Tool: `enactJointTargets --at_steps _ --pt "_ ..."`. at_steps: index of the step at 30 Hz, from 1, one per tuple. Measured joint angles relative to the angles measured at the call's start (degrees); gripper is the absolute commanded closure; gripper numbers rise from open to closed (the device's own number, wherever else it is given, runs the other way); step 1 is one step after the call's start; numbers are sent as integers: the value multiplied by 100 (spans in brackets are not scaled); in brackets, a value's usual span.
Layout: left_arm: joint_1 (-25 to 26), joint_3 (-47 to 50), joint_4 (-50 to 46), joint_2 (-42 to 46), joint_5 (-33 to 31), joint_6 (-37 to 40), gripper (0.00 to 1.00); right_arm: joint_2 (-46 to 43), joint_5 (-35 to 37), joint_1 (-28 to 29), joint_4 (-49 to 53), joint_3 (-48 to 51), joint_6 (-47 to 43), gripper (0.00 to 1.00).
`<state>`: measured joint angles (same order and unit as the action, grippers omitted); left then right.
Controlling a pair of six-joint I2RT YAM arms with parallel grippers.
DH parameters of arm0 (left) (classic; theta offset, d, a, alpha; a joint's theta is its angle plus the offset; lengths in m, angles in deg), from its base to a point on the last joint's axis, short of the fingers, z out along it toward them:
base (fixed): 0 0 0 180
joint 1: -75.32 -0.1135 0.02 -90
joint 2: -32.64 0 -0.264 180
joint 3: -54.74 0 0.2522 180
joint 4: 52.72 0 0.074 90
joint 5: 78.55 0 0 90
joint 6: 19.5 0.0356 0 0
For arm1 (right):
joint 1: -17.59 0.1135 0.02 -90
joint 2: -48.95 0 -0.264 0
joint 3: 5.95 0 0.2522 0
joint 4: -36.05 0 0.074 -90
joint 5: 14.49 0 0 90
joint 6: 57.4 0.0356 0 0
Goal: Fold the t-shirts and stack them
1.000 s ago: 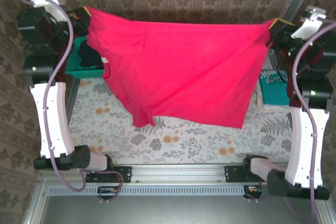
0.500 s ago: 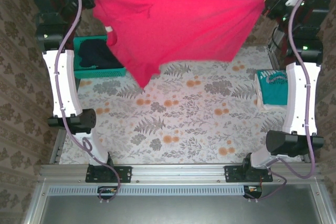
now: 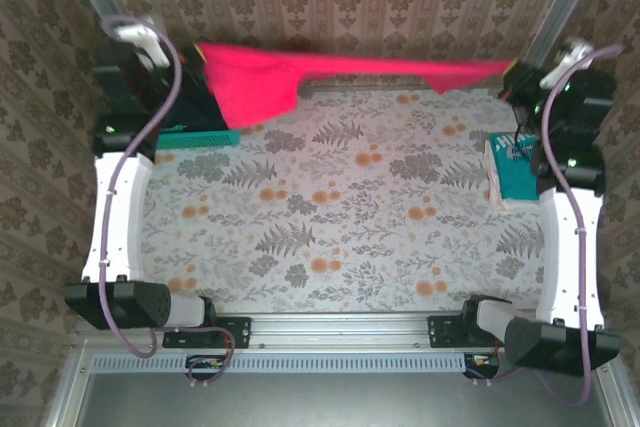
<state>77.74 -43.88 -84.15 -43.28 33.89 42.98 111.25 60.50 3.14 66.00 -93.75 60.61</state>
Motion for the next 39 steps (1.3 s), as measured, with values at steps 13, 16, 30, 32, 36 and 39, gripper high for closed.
enactJointTargets --at_steps 13,16,30,32,36,39 --pt "365 4435 101 258 254 -595 100 -332 -243 -39 378 4771 1106 100" --pt "393 4642 157 59 299 -730 100 -219 -122 -39 527 4793 1106 100" --pt "387 4802 -234 118 103 -916 100 -627 345 -68 1139 4708 946 95" --pt "387 4767 -323 254 15 -916 94 -693 345 -68 1169 4629 898 77" --pt "389 4330 -688 304 -129 -831 52 -758 380 -68 1381 4157 636 30" --pt "400 4024 -835 369 -420 -682 13 -800 413 -63 1425 3794 415 18"
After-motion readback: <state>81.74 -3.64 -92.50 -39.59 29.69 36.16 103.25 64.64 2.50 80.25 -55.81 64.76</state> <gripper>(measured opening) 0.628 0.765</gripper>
